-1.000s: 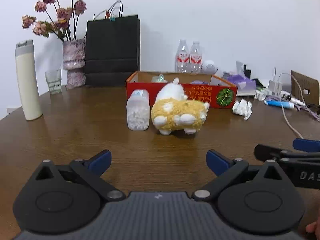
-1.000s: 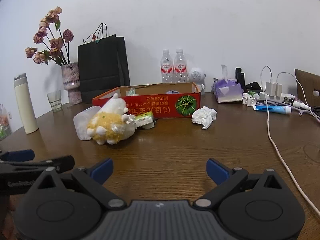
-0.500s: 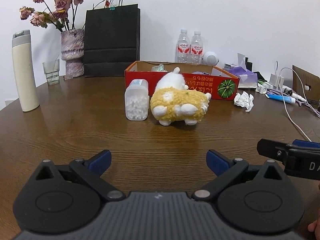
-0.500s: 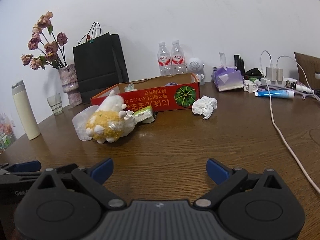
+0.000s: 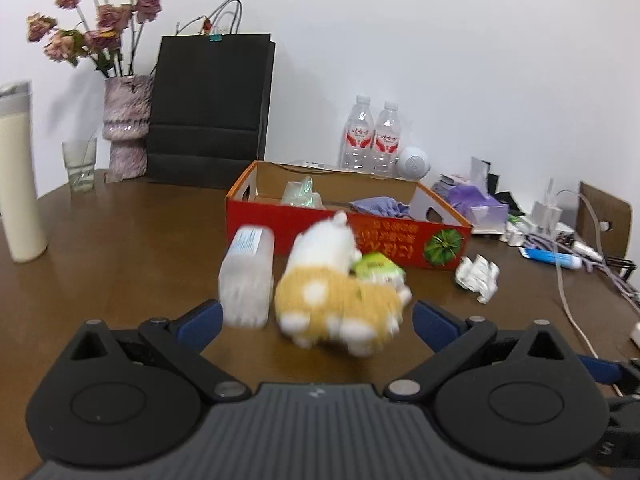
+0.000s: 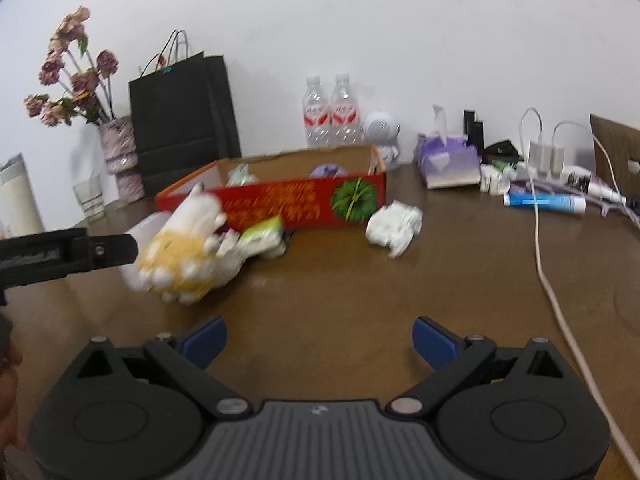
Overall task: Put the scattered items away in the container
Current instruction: 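Grasp the yellow-white plush toy with the left tool while the right tool grasps a crumpled tissue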
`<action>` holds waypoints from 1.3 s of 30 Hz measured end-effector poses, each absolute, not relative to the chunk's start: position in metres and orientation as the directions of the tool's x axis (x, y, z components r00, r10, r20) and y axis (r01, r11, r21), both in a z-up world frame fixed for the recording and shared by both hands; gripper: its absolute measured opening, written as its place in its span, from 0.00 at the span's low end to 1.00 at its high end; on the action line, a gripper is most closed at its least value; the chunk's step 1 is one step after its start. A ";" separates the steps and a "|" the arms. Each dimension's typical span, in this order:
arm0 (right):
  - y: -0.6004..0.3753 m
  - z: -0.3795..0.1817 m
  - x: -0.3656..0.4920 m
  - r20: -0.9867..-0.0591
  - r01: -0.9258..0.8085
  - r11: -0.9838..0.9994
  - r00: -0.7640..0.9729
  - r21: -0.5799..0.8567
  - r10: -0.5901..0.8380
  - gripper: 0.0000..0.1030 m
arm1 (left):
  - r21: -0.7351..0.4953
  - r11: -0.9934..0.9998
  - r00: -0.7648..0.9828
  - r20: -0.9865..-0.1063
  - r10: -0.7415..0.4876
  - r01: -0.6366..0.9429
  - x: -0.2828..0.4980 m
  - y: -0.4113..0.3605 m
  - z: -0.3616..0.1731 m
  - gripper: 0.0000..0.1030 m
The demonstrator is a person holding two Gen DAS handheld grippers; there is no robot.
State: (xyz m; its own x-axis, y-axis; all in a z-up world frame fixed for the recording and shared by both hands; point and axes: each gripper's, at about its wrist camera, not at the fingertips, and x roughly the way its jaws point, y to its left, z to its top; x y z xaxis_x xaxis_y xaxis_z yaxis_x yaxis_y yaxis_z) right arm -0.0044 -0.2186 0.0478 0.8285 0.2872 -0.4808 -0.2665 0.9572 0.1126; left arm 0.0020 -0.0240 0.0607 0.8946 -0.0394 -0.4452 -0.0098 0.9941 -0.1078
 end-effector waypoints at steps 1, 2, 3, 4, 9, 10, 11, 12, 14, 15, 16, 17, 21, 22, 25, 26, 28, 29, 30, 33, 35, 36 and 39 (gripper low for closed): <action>-0.221 0.051 0.003 -0.480 -0.266 0.958 0.830 0.109 0.285 0.97 | -0.094 0.995 0.883 -0.469 -0.030 -0.016 0.014 -0.028 0.062 1.00; -0.222 0.054 0.011 -0.483 -0.263 0.960 0.830 0.100 0.278 0.97 | -0.072 0.997 0.863 -0.505 -0.019 -0.020 0.026 -0.032 0.061 1.00; -0.224 0.057 0.021 -0.489 -0.259 0.962 0.830 0.087 0.268 0.97 | -0.050 0.999 0.838 -0.546 -0.016 -0.014 0.039 -0.037 0.059 1.00; -0.225 0.058 0.030 -0.493 -0.255 0.964 0.830 0.077 0.259 0.97 | -0.051 0.999 0.822 -0.570 -0.019 -0.012 0.049 -0.039 0.057 1.00; -0.231 0.059 0.078 -0.534 -0.236 0.968 0.810 0.082 0.243 0.97 | -0.204 0.975 0.771 -0.634 -0.060 -0.092 0.080 -0.030 0.043 1.00; -0.230 0.058 0.087 -0.545 -0.247 0.965 0.798 0.094 0.257 0.95 | -0.219 0.970 0.758 -0.649 -0.064 -0.106 0.085 -0.028 0.039 1.00; -0.228 0.057 0.094 -0.550 -0.264 0.959 0.788 0.105 0.277 0.95 | -0.235 0.965 0.748 -0.660 -0.067 -0.121 0.087 -0.026 0.036 1.00; -0.225 0.058 0.098 -0.549 -0.283 0.952 0.781 0.115 0.298 0.92 | -0.253 0.959 0.745 -0.663 -0.074 -0.130 0.086 -0.022 0.033 0.93; -0.218 0.059 0.100 -0.534 -0.332 0.935 0.771 0.129 0.347 0.92 | -0.281 0.951 0.742 -0.663 -0.097 -0.127 0.078 -0.012 0.028 0.79; -0.212 0.060 0.100 -0.529 -0.364 0.921 0.759 0.137 0.379 0.92 | -0.291 0.948 0.745 -0.659 -0.104 -0.125 0.072 -0.007 0.027 0.72; -0.207 0.061 0.100 -0.526 -0.396 0.906 0.745 0.146 0.410 0.91 | -0.286 0.950 0.746 -0.659 -0.099 -0.127 0.066 -0.004 0.026 0.67; -0.200 0.061 0.101 -0.524 -0.435 0.887 0.725 0.156 0.447 0.91 | -0.271 0.954 0.747 -0.659 -0.088 -0.126 0.059 0.000 0.026 0.56; -0.164 0.061 0.107 -0.534 -0.550 0.812 0.635 0.194 0.558 0.83 | -0.201 0.971 0.752 -0.658 -0.037 -0.128 0.042 0.013 0.032 0.42; -0.154 0.060 0.108 -0.539 -0.573 0.797 0.617 0.192 0.573 0.80 | -0.180 0.976 0.754 -0.657 -0.027 -0.121 0.042 0.012 0.033 0.42; -0.126 0.055 0.113 -0.561 -0.618 0.763 0.570 0.189 0.601 0.66 | -0.135 0.981 0.766 -0.642 0.020 -0.139 0.044 0.014 0.035 0.62; -0.121 0.053 0.114 -0.564 -0.622 0.755 0.555 0.207 0.612 0.60 | -0.123 0.982 0.764 -0.644 0.028 -0.140 0.046 0.015 0.035 0.67; -0.116 0.050 0.119 -0.570 -0.620 0.741 0.522 0.256 0.634 0.40 | -0.118 0.984 0.760 -0.649 0.023 -0.131 0.054 0.017 0.034 0.73; -0.114 0.048 0.120 -0.575 -0.618 0.742 0.518 0.260 0.633 0.36 | -0.112 0.986 0.751 -0.660 0.018 -0.122 0.059 0.017 0.032 0.75; -0.113 0.046 0.121 -0.580 -0.616 0.745 0.518 0.257 0.629 0.30 | -0.107 0.987 0.744 -0.668 0.014 -0.116 0.063 0.017 0.029 0.75; -0.117 0.044 0.123 -0.602 -0.601 0.770 0.540 0.215 0.589 0.15 | -0.138 0.983 0.737 -0.676 -0.007 -0.118 0.069 0.018 0.022 0.56; -0.127 0.041 0.117 -0.614 -0.580 0.795 0.567 0.175 0.549 0.14 | -0.159 0.980 0.736 -0.676 -0.022 -0.116 0.069 0.019 0.021 0.51; -0.135 0.041 0.114 -0.618 -0.564 0.809 0.581 0.164 0.530 0.14 | -0.153 0.982 0.742 -0.670 -0.022 -0.109 0.066 0.017 0.021 0.50; -0.163 0.043 0.100 -0.616 -0.517 0.843 0.619 0.146 0.487 0.13 | -0.128 0.989 0.754 -0.656 -0.024 -0.079 0.050 0.012 0.018 0.49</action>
